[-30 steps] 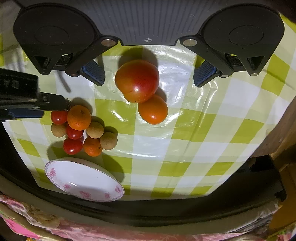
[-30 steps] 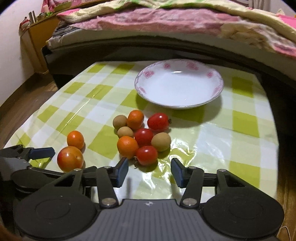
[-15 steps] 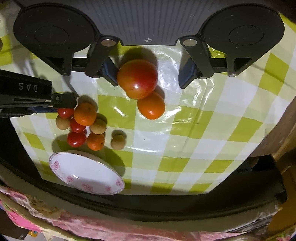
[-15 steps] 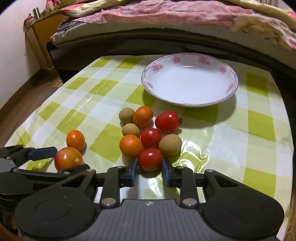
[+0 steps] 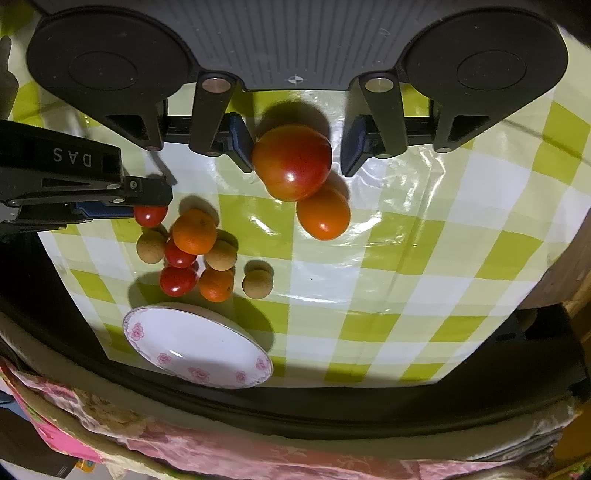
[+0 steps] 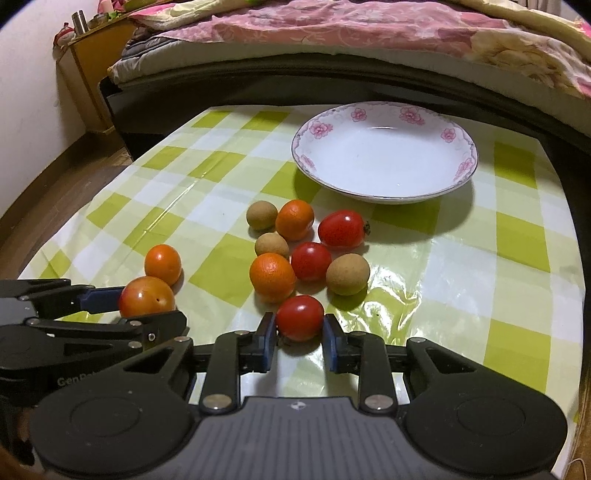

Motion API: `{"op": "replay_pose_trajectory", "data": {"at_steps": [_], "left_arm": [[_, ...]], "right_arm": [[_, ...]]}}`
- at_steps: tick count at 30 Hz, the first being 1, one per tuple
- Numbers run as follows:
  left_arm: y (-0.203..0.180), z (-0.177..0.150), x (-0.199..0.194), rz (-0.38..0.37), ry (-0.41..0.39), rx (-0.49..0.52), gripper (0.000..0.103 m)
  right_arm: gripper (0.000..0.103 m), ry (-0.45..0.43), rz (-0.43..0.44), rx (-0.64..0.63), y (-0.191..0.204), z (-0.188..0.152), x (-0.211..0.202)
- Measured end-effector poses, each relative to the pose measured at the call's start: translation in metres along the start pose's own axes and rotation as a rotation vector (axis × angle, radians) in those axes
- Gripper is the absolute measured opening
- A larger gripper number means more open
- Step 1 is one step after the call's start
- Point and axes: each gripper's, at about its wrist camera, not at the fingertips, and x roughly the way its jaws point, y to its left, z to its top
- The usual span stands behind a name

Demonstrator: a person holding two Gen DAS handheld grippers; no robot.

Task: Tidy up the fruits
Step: 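Grasp the large red tomato with the left tool while the right tool grasps a red cherry tomato, then carry the large tomato and cherry tomato over the white flowered plate with both tools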

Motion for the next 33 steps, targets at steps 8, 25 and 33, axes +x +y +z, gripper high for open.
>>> {"op": "replay_pose_trajectory", "data": {"at_steps": [8, 25, 33], "left_arm": [[0.0, 0.0, -0.001, -0.009, 0.008, 0.002, 0.052], [-0.008, 0.015, -0.01, -0.087, -0.003, -0.049, 0.051], [-0.018, 0.037, -0.01, -0.094, -0.054, -0.032, 0.051]], "right_arm": [[0.03, 0.006, -0.007, -0.009, 0.001, -0.001, 0.0], [0.03, -0.023, 0.014, -0.005, 0.004, 0.003, -0.016], [0.03, -0.049, 0.011, 0.042, -0.006, 0.012, -0.023]]}}
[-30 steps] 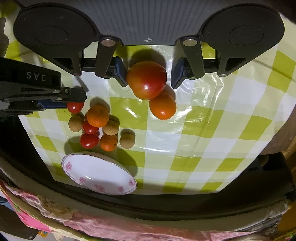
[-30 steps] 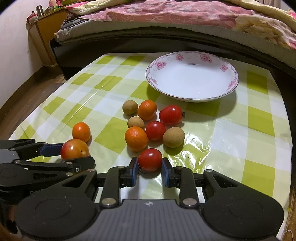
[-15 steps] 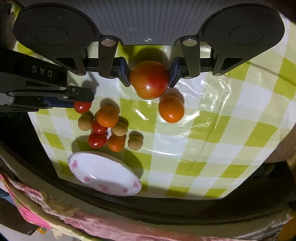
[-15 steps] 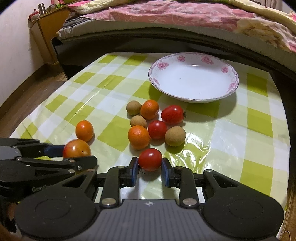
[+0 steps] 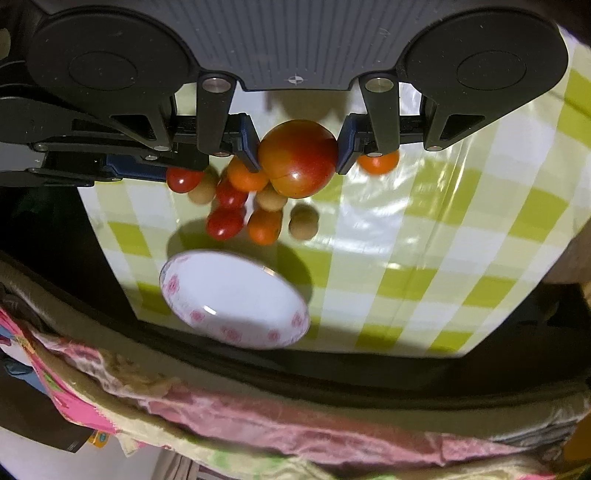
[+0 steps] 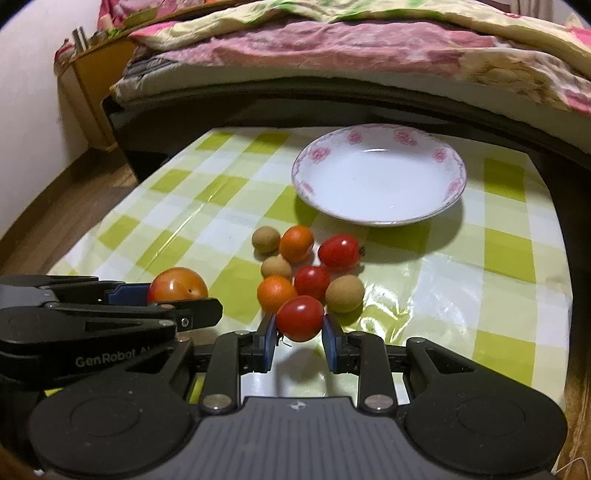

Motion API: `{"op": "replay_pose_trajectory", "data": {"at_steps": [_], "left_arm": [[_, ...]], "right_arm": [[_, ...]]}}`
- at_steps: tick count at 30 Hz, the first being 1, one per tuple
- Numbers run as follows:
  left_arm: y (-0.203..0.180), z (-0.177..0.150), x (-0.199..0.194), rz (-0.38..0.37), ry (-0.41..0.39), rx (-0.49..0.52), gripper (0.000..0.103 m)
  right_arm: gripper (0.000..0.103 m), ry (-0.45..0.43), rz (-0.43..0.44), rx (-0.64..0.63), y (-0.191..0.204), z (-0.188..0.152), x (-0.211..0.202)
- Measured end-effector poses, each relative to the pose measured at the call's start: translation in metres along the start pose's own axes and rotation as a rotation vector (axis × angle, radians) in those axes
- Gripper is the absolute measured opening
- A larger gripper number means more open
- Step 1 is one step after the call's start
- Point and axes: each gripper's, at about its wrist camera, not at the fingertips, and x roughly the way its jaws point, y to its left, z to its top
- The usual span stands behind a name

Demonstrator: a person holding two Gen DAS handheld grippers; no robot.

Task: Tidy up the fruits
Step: 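Carry the large tomato and cherry tomato over the white flowered plate with both tools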

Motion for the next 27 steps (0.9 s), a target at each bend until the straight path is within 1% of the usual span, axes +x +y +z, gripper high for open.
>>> {"op": "replay_pose_trajectory", "data": {"at_steps": [5, 13, 23, 27], "left_arm": [[-0.009, 0.02, 0.008, -0.013, -0.031, 0.019, 0.051], [-0.025, 0.055, 0.029, -0.028, -0.069, 0.049, 0.05], [-0.031, 0.086, 0.069, -0.04, -0.06, 0.071, 0.05], [-0.031, 0.092, 0.08, -0.037, -0.052, 0.081, 0.05]], "right_arm": [[0.03, -0.027, -0.02, 0.042, -0.012, 0.012, -0.003], [0.03, -0.088, -0.049, 0.083, -0.036, 0.043, 0.002], [0.03, -0.099, -0.078, 0.088, -0.071, 0.073, 0.03], [0.03, -0.092, -0.085, 0.081, -0.079, 0.081, 0.042]]}}
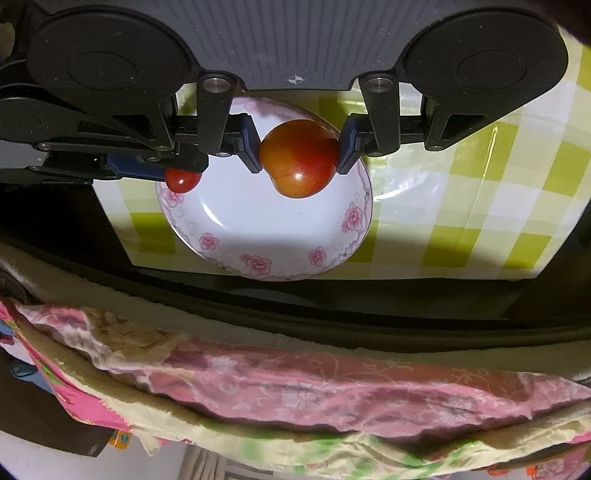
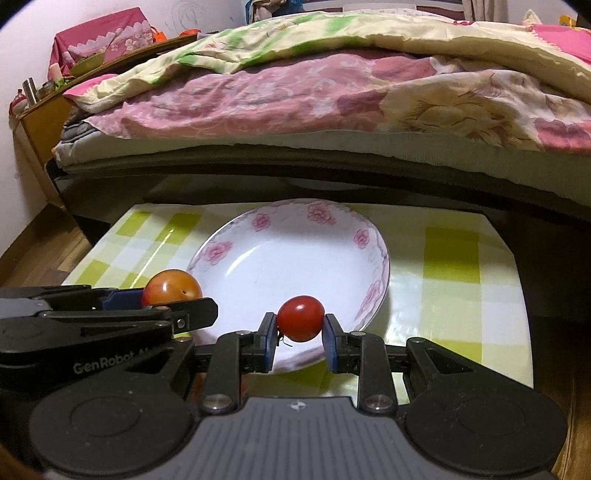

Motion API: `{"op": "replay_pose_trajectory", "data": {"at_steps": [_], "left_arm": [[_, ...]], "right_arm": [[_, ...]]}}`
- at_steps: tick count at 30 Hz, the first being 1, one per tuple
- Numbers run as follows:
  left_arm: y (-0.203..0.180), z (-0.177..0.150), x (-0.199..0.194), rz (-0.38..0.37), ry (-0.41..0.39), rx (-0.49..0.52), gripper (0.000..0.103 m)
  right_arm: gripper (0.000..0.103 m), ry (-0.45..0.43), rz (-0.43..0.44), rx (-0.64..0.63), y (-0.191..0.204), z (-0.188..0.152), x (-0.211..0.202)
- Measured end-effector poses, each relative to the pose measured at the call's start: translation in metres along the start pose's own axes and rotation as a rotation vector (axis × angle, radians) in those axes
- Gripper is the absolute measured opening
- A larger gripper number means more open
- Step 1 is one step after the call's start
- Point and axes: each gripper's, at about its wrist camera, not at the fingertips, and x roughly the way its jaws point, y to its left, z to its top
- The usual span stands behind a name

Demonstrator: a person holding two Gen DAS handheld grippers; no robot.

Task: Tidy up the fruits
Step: 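Carry the large tomato and cherry tomato over the white flowered plate with both tools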

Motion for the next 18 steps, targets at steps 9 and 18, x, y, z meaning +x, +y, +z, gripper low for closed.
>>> {"op": "replay_pose_trajectory", "data": {"at_steps": [9, 18], "left_arm": [[0.004, -0.001, 0.015, 0.004, 0.014, 0.022, 0.05], [0.004, 0.0, 0.019, 0.013, 0.01, 0.035, 0.051]], "right_arm": [[0.03, 0.018, -0.016, -0.03, -0.001, 0.003, 0.022], [0.031, 0.02, -0.029, -0.037, -0.004, 0.003, 0.029]]}}
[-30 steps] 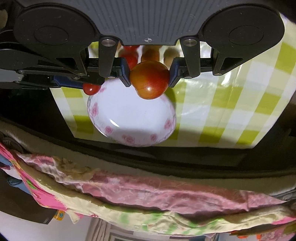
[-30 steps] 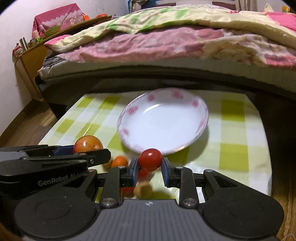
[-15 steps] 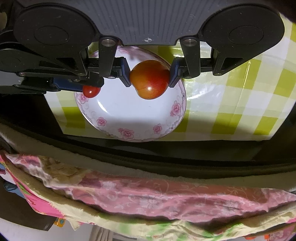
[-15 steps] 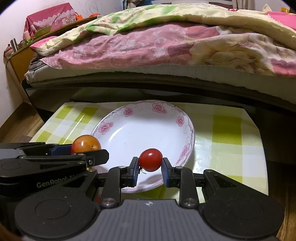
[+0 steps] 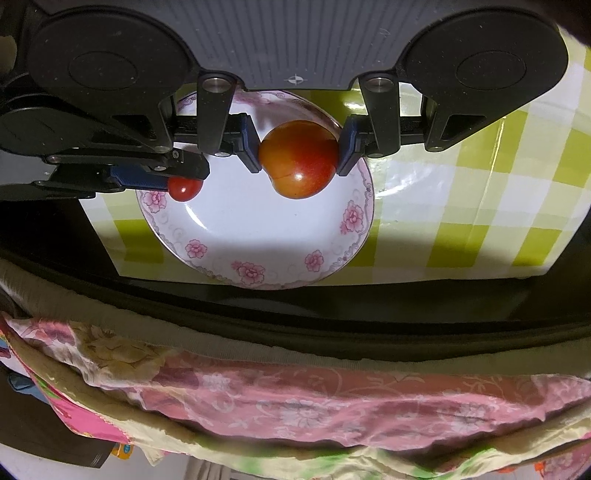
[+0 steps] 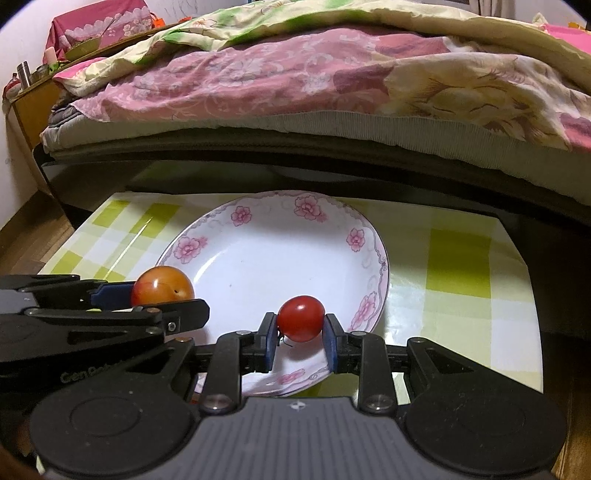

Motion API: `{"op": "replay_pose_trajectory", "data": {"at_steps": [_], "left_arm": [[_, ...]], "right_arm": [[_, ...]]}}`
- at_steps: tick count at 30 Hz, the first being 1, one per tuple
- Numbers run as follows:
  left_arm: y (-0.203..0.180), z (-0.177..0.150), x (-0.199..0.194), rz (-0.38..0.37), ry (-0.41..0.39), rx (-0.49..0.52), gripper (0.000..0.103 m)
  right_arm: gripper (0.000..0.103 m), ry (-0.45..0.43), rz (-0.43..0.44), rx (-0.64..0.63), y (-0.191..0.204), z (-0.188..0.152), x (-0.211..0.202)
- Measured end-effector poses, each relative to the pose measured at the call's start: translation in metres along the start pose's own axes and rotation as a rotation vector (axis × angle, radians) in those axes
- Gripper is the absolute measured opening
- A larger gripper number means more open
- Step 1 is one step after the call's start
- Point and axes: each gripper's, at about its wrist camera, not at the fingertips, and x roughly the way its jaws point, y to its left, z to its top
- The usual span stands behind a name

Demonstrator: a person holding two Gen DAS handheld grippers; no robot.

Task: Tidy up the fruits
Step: 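Carry the large tomato and cherry tomato over the white flowered plate with both tools, then open both tools to drop the tomatoes into the plate, then withdraw both open tools from the plate back toward the fruit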

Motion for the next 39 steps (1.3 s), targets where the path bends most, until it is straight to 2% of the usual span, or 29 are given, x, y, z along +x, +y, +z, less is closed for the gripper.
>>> {"op": "replay_pose_trajectory", "data": {"at_steps": [7, 18, 29, 39], "left_arm": [[0.0, 0.001, 0.0, 0.009, -0.001, 0.011, 0.053], [0.0, 0.002, -0.014, 0.033, -0.023, 0.024, 0.065], [-0.005, 0.004, -0.037, 0.034, -0.058, 0.041, 0.071], [-0.003, -0.005, -0.066, 0.049, -0.076, 0.042, 0.071]], "right_arm": [[0.031, -0.005, -0.03, -0.032, 0.004, 0.001, 0.001], [0.035, -0.025, -0.055, -0.047, 0.006, 0.003, -0.005], [0.04, -0.064, -0.061, -0.04, 0.007, 0.003, -0.029], [0.044, -0.083, -0.037, -0.034, 0.016, -0.006, -0.058]]}}
